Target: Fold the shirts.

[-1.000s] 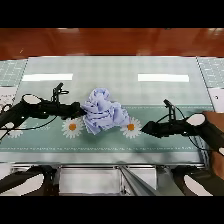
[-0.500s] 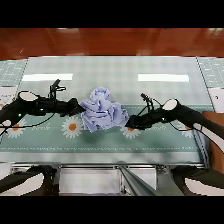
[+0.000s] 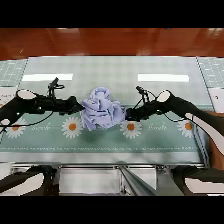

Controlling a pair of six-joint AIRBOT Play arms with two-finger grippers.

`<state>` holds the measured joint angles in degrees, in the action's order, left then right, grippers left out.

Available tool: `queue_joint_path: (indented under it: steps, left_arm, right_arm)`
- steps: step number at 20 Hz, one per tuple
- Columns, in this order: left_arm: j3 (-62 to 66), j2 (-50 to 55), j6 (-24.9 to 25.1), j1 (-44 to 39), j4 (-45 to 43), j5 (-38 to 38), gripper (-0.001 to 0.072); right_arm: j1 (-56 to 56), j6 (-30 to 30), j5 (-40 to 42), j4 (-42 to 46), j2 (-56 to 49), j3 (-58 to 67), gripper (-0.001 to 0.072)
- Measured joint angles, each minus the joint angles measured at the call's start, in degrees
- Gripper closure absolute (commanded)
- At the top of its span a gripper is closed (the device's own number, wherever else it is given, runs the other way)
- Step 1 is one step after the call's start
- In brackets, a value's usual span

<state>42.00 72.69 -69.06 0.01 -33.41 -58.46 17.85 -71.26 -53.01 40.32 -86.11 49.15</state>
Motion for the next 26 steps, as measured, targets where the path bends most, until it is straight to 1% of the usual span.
queue_joint_path:
  steps: [3,6,9,12,17,20,22,23,26]
  left_arm:
    - [4.9,-1.6,-0.7,1.9,0.0,-4.2,0.0693]
    - [13.4,-5.3,-1.3,3.8,0.0,-7.6,0.0693]
    - [25.0,-9.4,-3.1,6.1,-0.1,-10.4,0.0693]
    - [37.2,-13.4,-4.8,9.0,0.0,-12.7,0.0693]
    - [53.9,-20.8,-6.4,16.5,0.0,-16.8,0.0693]
    - [58.7,-27.2,-6.7,22.1,-0.2,-17.6,0.0692]
    - [60.0,-31.8,-6.9,24.3,-2.0,-17.8,0.0692]
    - [60.5,-34.1,-7.1,24.9,-3.0,-17.4,0.0692]
    - [61.2,-40.4,-7.5,25.0,-6.5,-16.1,0.0692]
  right_arm:
    - [-3.5,0.3,-1.1,1.2,4.1,1.2,0.0681]
    - [-8.1,-1.0,-3.9,5.2,11.0,7.2,0.0681]
    - [-12.7,-3.5,-7.2,11.0,18.8,18.5,0.0682]
    - [-15.3,-4.9,-10.5,14.9,26.3,30.5,0.0681]
    - [-16.7,-5.9,-12.4,24.2,38.9,45.9,0.0682]
    - [-16.9,-7.2,-13.6,31.1,45.4,51.6,0.0681]
    - [-17.0,-8.8,-15.7,35.1,49.3,53.3,0.0681]
    - [-17.0,-9.5,-17.3,36.7,50.7,53.8,0.0681]
    - [-17.0,-11.0,-25.7,39.5,53.6,54.5,0.0681]
